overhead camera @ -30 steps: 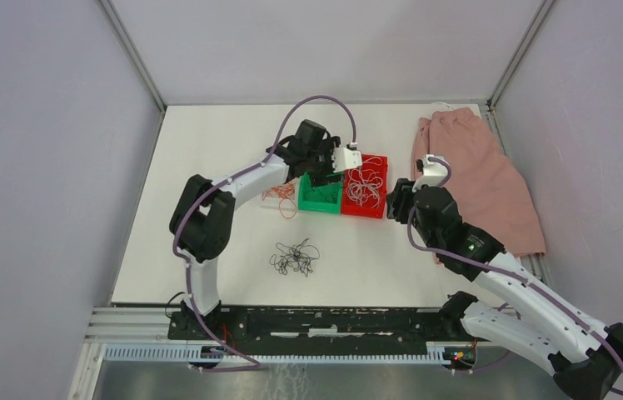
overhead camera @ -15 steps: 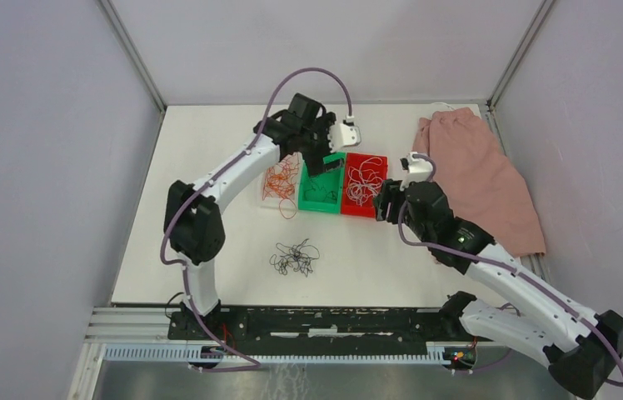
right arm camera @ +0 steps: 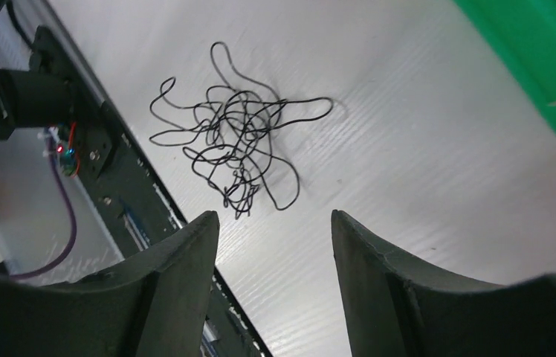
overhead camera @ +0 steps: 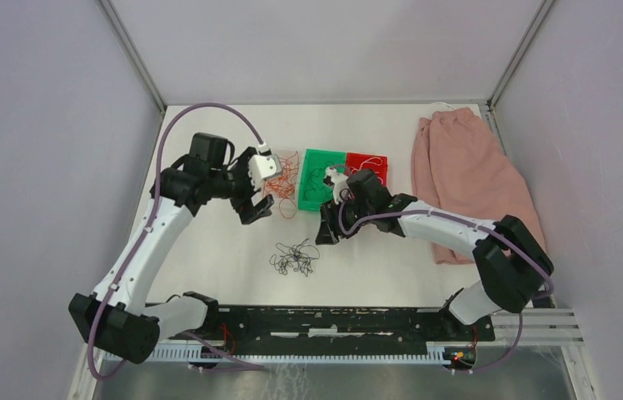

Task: Untangle the cables
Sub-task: Place the cable in the bin, then untie the cable.

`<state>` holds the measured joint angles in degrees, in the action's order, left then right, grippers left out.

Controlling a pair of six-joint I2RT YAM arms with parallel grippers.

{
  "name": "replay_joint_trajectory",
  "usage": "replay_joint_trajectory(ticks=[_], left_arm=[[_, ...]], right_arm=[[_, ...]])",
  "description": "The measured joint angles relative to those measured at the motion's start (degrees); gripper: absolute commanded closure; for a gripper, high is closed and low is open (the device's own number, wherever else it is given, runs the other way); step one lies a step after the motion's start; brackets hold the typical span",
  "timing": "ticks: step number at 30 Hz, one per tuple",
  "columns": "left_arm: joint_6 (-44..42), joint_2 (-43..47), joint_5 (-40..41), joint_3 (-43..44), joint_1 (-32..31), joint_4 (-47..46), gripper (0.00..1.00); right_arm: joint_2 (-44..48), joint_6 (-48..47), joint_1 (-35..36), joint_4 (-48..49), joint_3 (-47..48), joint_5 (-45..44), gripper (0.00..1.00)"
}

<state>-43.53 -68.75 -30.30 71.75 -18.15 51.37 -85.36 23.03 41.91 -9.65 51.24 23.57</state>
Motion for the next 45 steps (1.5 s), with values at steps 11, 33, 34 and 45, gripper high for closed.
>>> replay_joint_trajectory(ticks=[11, 33, 34, 45], left_arm=[[-0.31, 5.27, -3.06, -5.11, -0.33, 1.68, 0.05], [7.58, 19.85, -12.79, -18.51, -1.25, -14.43, 0.14], [8.26, 19.87, -13.75, -18.51, -1.53, -15.10, 0.14], [10.73, 19.80, -20.24, -18.47, -2.29, -9.81, 0.15]], right_arm=[[-11.37, -1.36, 0.37, 4.79, 0.94, 12.57, 0.47], [0.00, -4.92, 6.05, -3.85, 14.34, 10.78, 1.00], [0.17, -5.11, 6.86, -4.37, 15.39, 10.69, 1.00], [0.66, -6.19, 12.59, -9.51, 18.16, 6.10, 1.00]])
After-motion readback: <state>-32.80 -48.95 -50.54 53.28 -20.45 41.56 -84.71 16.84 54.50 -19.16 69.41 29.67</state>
